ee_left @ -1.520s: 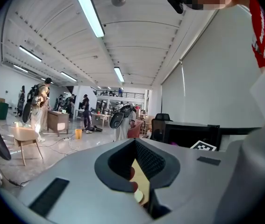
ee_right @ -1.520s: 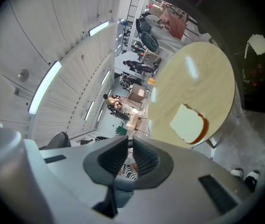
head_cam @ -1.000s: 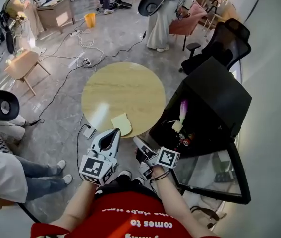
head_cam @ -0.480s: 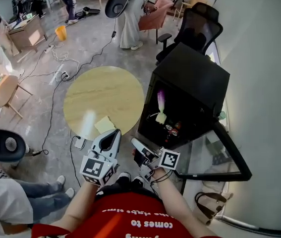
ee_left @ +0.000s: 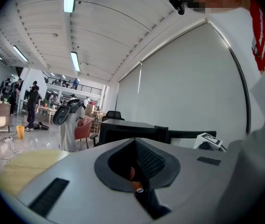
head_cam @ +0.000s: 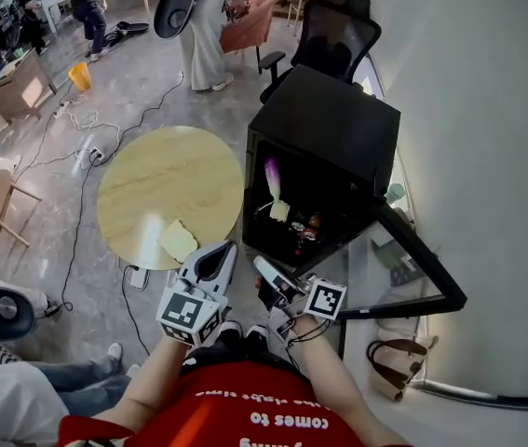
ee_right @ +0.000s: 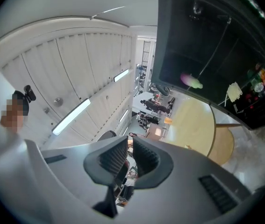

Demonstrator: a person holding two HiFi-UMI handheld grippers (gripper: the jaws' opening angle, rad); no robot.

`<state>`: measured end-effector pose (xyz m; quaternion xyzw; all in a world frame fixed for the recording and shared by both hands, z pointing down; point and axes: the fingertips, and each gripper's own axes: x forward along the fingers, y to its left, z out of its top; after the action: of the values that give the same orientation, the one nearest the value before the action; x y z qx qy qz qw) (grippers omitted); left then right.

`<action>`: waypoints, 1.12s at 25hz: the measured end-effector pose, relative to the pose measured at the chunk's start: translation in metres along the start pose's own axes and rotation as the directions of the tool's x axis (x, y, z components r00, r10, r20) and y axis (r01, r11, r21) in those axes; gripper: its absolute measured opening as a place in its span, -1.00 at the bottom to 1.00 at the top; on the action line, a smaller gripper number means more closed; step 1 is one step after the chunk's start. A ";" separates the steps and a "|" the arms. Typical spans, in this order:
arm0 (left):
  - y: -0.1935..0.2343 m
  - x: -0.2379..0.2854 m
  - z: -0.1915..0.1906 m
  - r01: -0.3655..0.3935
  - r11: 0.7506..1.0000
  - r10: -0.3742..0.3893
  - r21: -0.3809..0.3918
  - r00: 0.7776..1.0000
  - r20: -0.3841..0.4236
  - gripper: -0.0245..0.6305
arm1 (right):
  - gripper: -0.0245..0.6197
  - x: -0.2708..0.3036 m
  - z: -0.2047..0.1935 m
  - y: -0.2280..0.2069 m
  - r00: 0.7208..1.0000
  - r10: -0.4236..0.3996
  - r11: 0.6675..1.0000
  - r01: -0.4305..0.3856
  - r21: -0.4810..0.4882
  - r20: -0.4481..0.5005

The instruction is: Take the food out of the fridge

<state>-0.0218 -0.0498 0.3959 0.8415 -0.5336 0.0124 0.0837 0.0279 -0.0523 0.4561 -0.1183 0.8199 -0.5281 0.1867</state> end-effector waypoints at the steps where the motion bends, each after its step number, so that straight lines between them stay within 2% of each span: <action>1: -0.004 0.003 -0.001 0.014 1.000 -0.014 0.000 1.000 -0.004 -0.90 | -0.80 -0.004 0.003 0.000 1.000 -0.013 1.000 0.013 -0.013 0.010; 4: -0.013 0.013 -0.003 0.049 0.999 -0.049 0.005 0.999 -0.018 -0.91 | -0.80 -0.015 0.011 -0.006 0.995 -0.097 0.990 0.100 -0.101 0.031; 8: -0.022 0.027 -0.004 0.084 0.996 -0.084 0.008 0.996 -0.028 -0.91 | -0.80 -0.026 0.026 -0.011 0.972 -0.224 0.944 0.233 -0.234 0.065; 12: -0.031 0.045 -0.010 0.121 0.992 -0.120 0.021 0.992 -0.051 -0.91 | -0.80 -0.035 0.043 -0.016 0.945 -0.297 0.907 0.323 -0.269 0.135; 16: -0.037 0.059 -0.019 0.150 0.988 -0.149 0.019 0.986 -0.071 -0.91 | -0.80 -0.042 0.052 -0.027 0.914 -0.375 0.865 0.406 -0.296 0.155; 22: -0.033 0.073 -0.028 0.158 0.987 -0.157 0.009 0.984 -0.079 -0.91 | -0.80 -0.047 0.064 -0.044 0.850 -0.488 0.764 0.526 -0.373 0.197; 25: -0.030 0.079 -0.031 0.156 0.988 -0.155 0.007 0.984 -0.084 -0.90 | -0.80 -0.044 0.073 -0.050 0.812 -0.539 0.681 0.576 -0.451 0.223; 28: -0.023 0.083 -0.034 0.148 0.989 -0.147 0.001 0.985 -0.085 -0.90 | -0.80 -0.033 0.078 -0.058 0.783 -0.584 0.601 0.593 -0.536 0.212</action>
<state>0.0369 -0.1092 0.4359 0.8776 -0.4659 0.0436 0.1039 0.0912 -0.1276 0.4858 -0.4359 0.8528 -0.2853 -0.0363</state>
